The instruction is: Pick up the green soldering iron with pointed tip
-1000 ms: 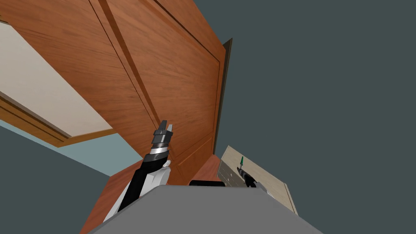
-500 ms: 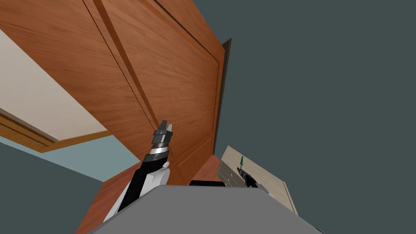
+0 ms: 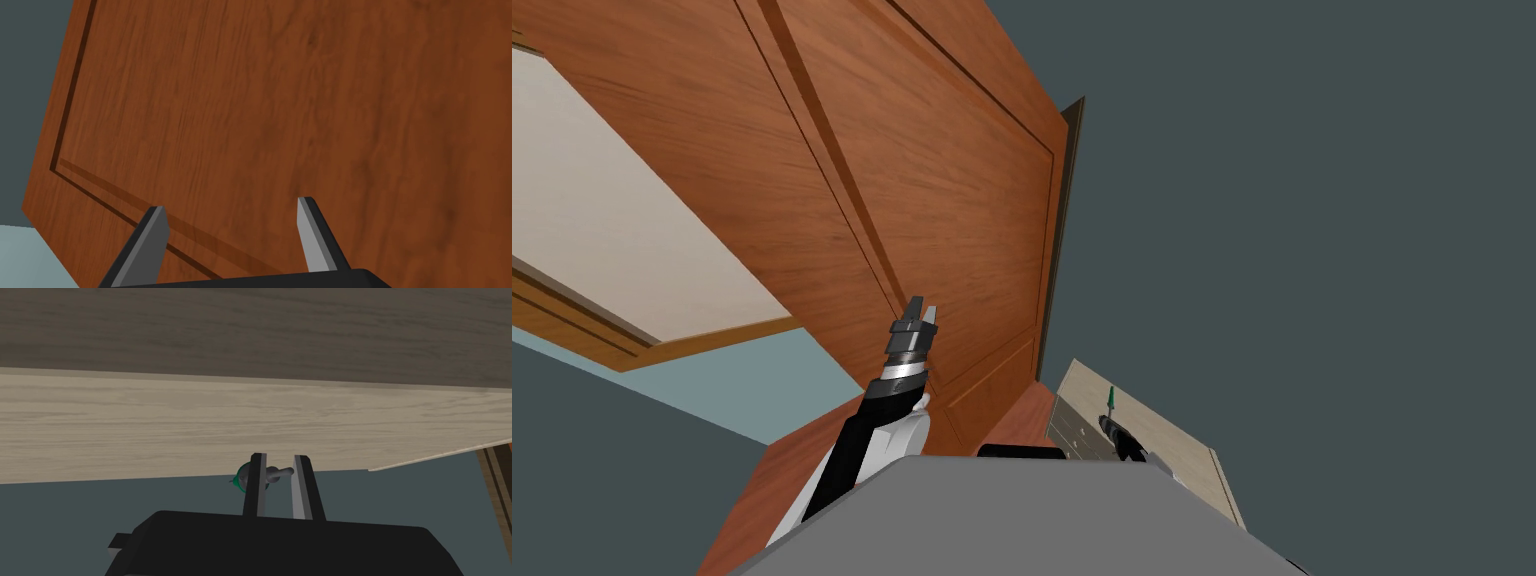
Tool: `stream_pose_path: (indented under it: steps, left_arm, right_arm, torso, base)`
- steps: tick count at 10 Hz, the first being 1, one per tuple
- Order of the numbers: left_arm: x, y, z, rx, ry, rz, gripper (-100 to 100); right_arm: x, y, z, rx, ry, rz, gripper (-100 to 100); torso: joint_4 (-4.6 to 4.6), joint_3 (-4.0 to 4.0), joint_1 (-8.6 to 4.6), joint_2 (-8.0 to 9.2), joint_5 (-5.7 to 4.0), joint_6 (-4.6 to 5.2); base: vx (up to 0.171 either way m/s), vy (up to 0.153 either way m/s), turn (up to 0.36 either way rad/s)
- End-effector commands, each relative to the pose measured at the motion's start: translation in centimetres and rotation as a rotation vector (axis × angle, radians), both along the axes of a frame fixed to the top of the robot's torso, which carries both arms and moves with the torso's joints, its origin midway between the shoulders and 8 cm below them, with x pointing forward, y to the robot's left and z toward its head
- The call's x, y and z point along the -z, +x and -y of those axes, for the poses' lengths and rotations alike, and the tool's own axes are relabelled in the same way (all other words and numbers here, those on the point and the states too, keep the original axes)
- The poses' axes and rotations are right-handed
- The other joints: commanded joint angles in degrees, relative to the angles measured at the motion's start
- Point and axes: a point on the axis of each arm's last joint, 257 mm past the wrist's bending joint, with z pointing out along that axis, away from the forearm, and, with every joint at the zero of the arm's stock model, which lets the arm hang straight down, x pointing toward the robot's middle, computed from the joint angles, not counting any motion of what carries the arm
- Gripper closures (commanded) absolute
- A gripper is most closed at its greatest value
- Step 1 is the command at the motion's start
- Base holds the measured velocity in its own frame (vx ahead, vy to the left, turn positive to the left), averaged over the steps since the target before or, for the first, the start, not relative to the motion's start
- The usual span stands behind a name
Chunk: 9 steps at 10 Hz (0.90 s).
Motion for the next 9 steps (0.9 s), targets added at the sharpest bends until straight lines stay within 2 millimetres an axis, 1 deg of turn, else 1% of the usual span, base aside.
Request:
stream_pose_path:
  steps: [1, 2, 3, 4, 9]
  left_arm:
    - [0.0, 0.0, 0.0, 0.0, 0.0, 0.0, 0]
    - [0.0, 0.0, 0.0, 0.0, 0.0, 0.0, 0]
    - [0.0, 0.0, 0.0, 0.0, 0.0, 0.0, 0]
    - [0.0, 0.0, 0.0, 0.0, 0.0, 0.0, 0]
    - [0.0, 0.0, 0.0, 0.0, 0.0, 0.0, 0]
  right_arm:
    - [0.0, 0.0, 0.0, 0.0, 0.0, 0.0, 100]
    - [0.0, 0.0, 0.0, 0.0, 0.0, 0.0, 100]
    - [0.0, -0.01, 0.01, 0.001, 0.0, 0.0, 0]
    - [0.09, -0.28, 0.11, -0.006, -0.009, -0.019, 100]
    - [-0.02, -0.24, -0.08, -0.003, -0.013, -0.037, 100]
  torso:
    - [0.0, 0.0, 0.0, 0.0, 0.0, 0.0]
    - [-0.01, -0.01, -0.02, -0.01, 0.0, -0.01]
    - [-0.01, -0.01, -0.03, -0.02, -0.01, -0.01]
    - [-0.01, -0.02, -0.03, -0.03, -0.01, -0.02]
    - [-0.01, 0.0, -0.06, 0.0, -0.03, -0.07]
  base:
    - [0.0, 0.0, 0.0]
    - [0.0, 0.0, 0.0]
    - [0.0, 0.0, 0.0]
    - [0.0, -0.018, 0.099]
    - [-0.014, -0.016, 0.047]
